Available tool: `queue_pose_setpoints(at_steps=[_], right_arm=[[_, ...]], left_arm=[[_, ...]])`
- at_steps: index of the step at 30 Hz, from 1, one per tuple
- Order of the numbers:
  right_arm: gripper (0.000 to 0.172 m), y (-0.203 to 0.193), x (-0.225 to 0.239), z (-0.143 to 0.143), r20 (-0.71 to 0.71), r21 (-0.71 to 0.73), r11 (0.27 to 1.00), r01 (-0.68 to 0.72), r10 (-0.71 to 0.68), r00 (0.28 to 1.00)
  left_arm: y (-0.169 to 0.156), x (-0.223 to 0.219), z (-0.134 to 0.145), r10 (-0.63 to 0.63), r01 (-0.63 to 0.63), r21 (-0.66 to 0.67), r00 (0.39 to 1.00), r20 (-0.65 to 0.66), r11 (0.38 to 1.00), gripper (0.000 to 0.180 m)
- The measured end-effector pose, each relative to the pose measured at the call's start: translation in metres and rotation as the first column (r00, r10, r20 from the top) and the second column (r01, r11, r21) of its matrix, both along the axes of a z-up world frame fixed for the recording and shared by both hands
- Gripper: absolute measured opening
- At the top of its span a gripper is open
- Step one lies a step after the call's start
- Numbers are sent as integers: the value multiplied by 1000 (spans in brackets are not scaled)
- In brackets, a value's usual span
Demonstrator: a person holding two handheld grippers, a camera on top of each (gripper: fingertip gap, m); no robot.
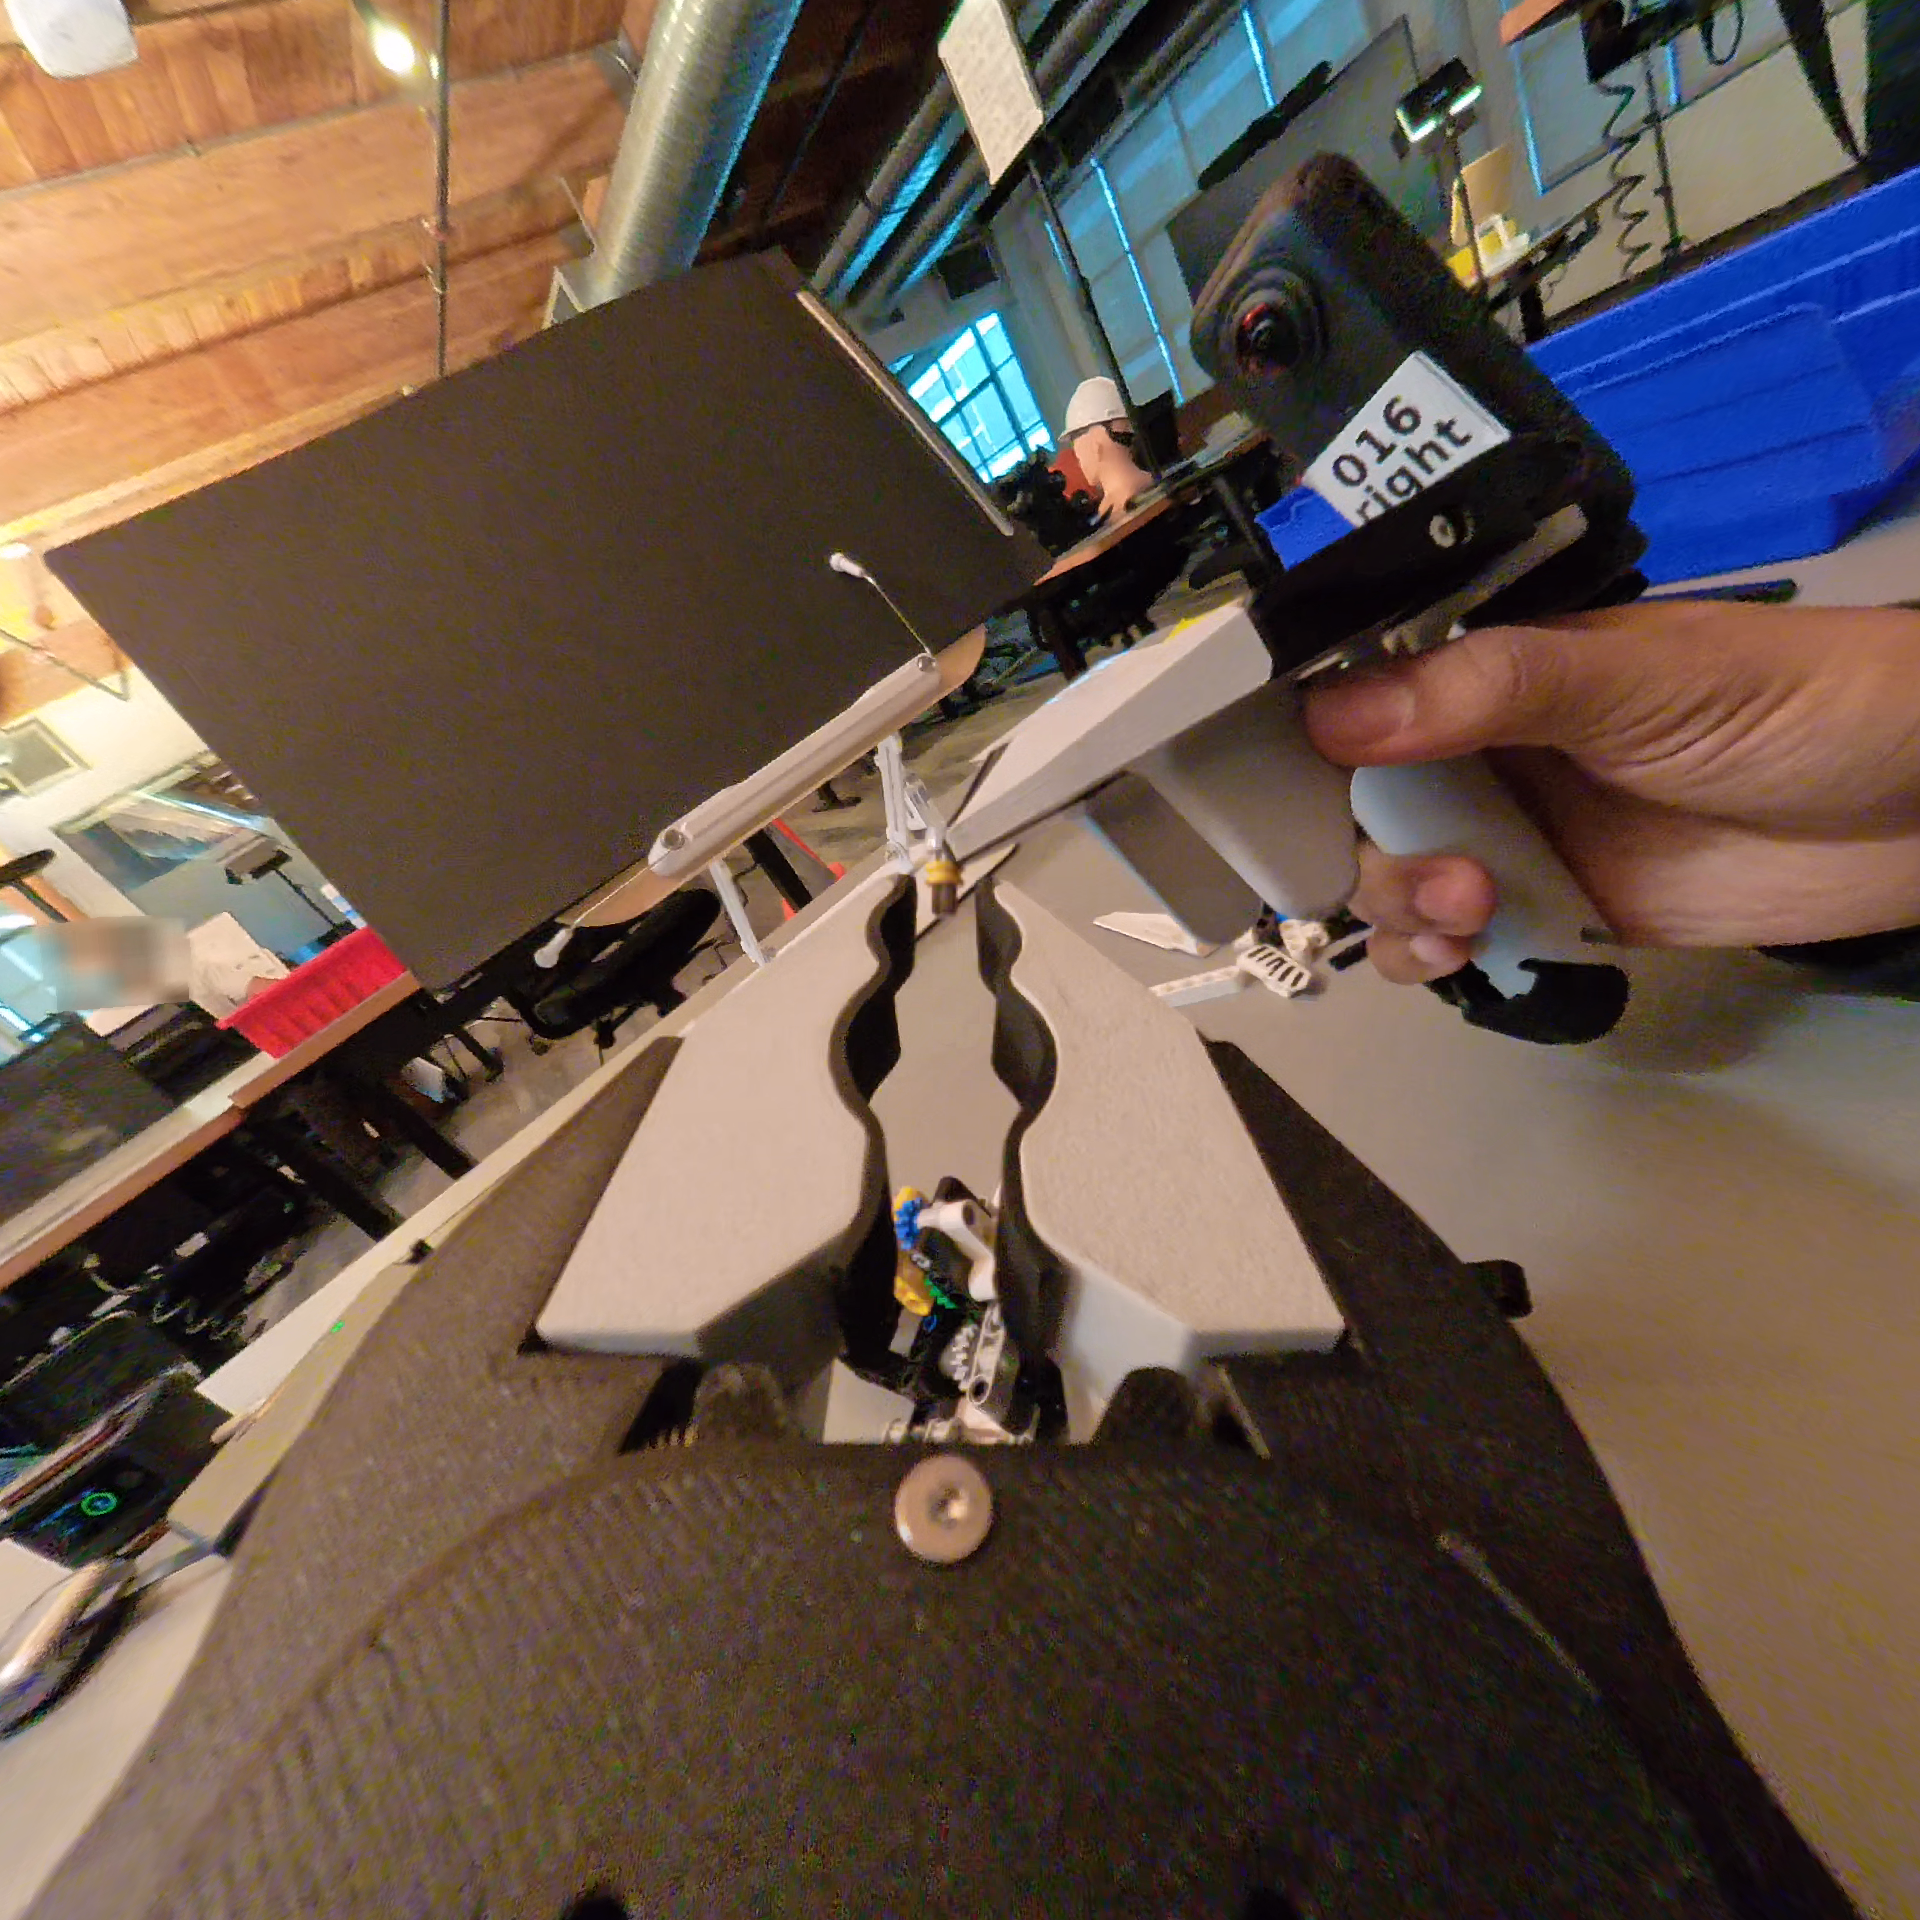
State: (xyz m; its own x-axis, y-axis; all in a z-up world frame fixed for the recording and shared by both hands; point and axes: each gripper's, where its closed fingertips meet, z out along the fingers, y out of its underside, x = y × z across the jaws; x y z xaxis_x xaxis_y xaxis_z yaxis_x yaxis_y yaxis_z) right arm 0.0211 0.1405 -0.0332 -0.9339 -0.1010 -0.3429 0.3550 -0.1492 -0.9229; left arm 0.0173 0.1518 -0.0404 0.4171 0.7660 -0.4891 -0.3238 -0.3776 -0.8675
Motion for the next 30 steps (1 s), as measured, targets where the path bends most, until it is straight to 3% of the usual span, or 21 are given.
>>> queue_pose_setpoints(at_steps=[16, 23, 30], right_arm=[[5, -2, -3, -4, -128, 44, 996, 75, -69, 989], [12, 0, 1, 1, -110, -4, 1000, 15, -15, 994], [5, 0, 2, 0, -105, 36, 999, -2, 6, 994]], left_arm=[[-2, -1, -1, 1, -1, -2, 1000, 8, 1000, 4], [2, 4, 0, -26, 26, -15, 1000, 1, 1000, 4], [1, 5, 1, -49, 47, 36, 998, 49, 998, 4]])
